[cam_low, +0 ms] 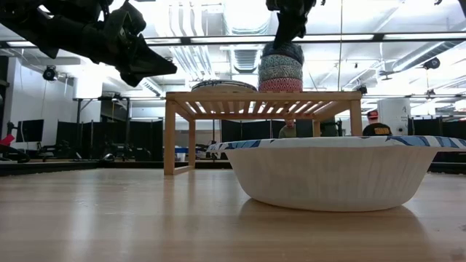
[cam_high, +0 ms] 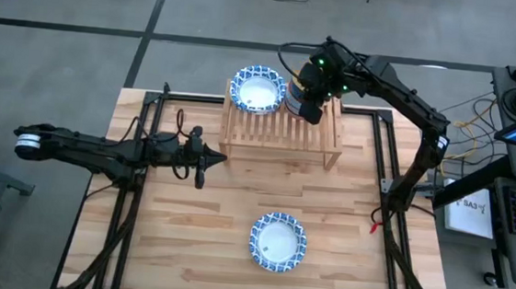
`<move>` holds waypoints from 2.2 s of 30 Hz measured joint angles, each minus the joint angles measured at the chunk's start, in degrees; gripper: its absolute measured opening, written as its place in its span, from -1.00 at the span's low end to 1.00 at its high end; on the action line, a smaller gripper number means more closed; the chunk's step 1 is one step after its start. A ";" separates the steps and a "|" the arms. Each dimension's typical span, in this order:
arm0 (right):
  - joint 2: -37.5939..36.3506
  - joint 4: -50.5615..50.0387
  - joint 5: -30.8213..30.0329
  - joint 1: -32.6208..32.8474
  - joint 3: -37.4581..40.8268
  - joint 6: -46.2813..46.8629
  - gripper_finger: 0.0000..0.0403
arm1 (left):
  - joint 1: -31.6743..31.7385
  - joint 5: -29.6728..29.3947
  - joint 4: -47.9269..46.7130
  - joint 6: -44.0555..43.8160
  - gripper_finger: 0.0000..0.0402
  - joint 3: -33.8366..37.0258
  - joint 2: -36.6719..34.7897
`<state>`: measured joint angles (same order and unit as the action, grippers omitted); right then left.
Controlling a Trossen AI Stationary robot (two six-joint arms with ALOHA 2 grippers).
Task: Place and stack bowls onto a shelf
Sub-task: Stack the yellow bowl on top of the orange bowl on the shelf, then stack the white bowl on top of the white bowl on the shelf
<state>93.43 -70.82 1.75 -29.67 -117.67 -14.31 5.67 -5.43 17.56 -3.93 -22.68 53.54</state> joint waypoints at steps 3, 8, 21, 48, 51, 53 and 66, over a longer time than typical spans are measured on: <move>0.00 0.43 -0.15 0.02 0.00 0.20 -0.55 | 0.00 0.00 0.02 0.01 -1.00 0.00 0.00; -0.23 0.27 -0.18 0.01 0.00 0.81 -0.39 | 0.00 0.00 0.00 0.01 -1.00 0.00 0.00; -10.67 -0.99 10.48 3.34 3.67 3.37 -0.38 | 0.00 -0.02 0.02 -0.69 -1.00 0.00 0.00; -43.71 57.01 8.69 30.77 71.59 7.31 -0.48 | -15.64 2.51 24.60 -30.48 -1.00 -0.08 20.27; -44.90 57.86 8.67 32.61 73.41 7.20 -0.51 | -16.67 1.57 24.54 -34.54 -1.00 -1.66 25.39; -45.46 57.85 8.61 33.70 74.02 7.18 -0.52 | -16.76 1.57 23.21 -35.63 -1.00 -3.94 28.62; -46.23 59.19 8.62 37.33 77.00 7.30 -0.52 | -19.24 4.04 2.11 -30.08 -1.00 -24.69 48.13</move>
<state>47.20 -11.63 10.37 7.66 -40.66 -7.01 -13.57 -1.39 19.67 -34.01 -47.37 101.67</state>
